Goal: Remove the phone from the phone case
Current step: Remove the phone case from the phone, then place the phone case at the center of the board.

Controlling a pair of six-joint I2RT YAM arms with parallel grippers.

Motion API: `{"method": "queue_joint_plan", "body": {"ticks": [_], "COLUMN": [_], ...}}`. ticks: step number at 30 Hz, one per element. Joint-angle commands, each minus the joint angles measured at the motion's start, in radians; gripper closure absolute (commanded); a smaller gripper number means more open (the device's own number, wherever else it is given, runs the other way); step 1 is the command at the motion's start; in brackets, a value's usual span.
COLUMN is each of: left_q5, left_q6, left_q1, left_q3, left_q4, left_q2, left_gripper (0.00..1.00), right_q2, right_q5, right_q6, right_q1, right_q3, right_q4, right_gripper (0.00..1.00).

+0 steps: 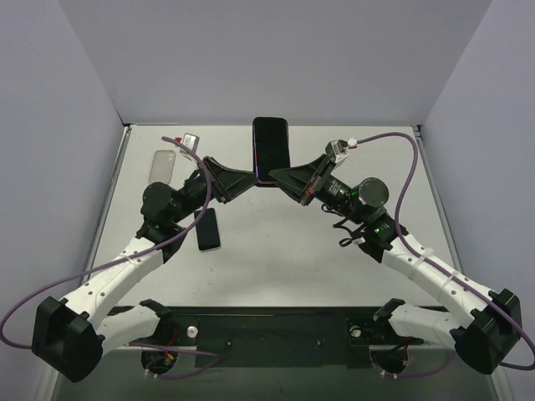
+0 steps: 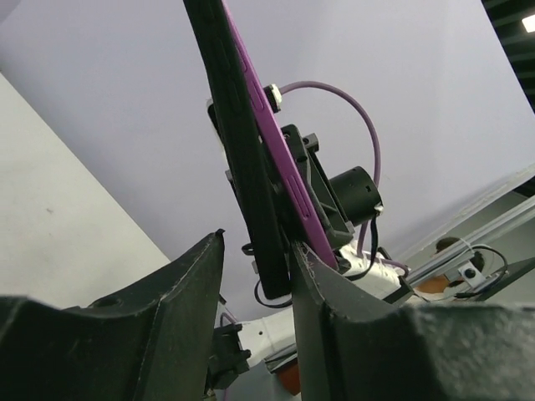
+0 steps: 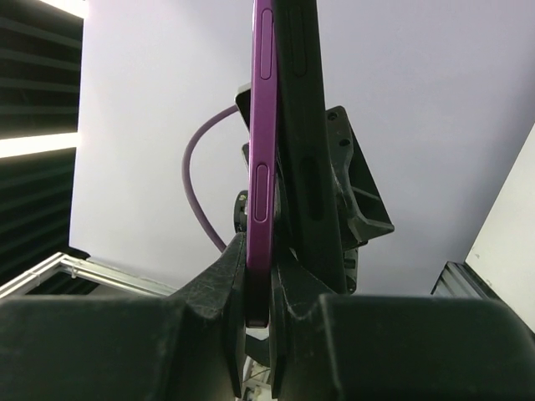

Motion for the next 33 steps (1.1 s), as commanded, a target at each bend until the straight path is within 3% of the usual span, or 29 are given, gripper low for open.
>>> {"method": "queue_joint_plan", "body": {"ticks": [1,3,4,5,6,10,12,16,20,23,29,33], "left_q5": [-0.059,-0.093,-0.128,-0.201,-0.255,-0.649,-0.674,-0.482,-0.271,-0.153,-0.122,-0.062], "left_q6": [0.093,0.144,0.209,0.248,0.341,0.556,0.625,0.768,0.906,0.943,1.034,1.014], "left_q1": [-0.006,-0.003,-0.003,-0.001,-0.001,0.015,0.073,0.268,0.405,0.483,0.572,0.624], "left_q3": [0.103,0.125,0.158,0.182,0.226,0.295,0.307,0.359,0.554,0.646,0.880,0.950], "left_q4": [-0.149,-0.256,-0.320,-0.496,-0.640,-0.910,-0.944,-0.988,-1.143,-1.157,-1.364,-1.372], "left_q2": [0.021,0.015,0.006,0.004,0.000,0.018,0.062,0.217,0.452,0.604,0.834,0.935], "left_gripper": [0.58,0.72,0.85,0.95,0.99,1.00,1.00,1.00,1.00,1.00,1.00,1.00], "right_q2": [-0.059,-0.068,-0.080,-0.097,-0.109,-0.151,-0.169,-0.214,-0.246,-0.263,-0.271,-0.260], "right_q5": [-0.025,-0.023,-0.023,-0.025,-0.022,-0.019,-0.016,-0.008,-0.003,-0.002,0.001,-0.003], "right_q6": [-0.023,-0.040,-0.063,-0.075,-0.100,-0.115,-0.121,-0.179,-0.224,-0.241,-0.276,-0.275], "right_q1": [0.031,0.032,0.034,0.035,0.034,0.037,0.035,0.031,0.024,0.020,0.014,0.009], "right_q3": [0.016,0.016,0.017,0.022,0.022,-0.003,-0.019,-0.036,-0.056,-0.078,-0.090,-0.109], "right_q4": [0.152,0.132,0.114,0.071,0.049,0.008,-0.006,-0.104,-0.164,-0.187,-0.244,-0.238], "right_gripper": [1.00,1.00,1.00,1.00,1.00,1.00,1.00,1.00,1.00,1.00,1.00,1.00]}}
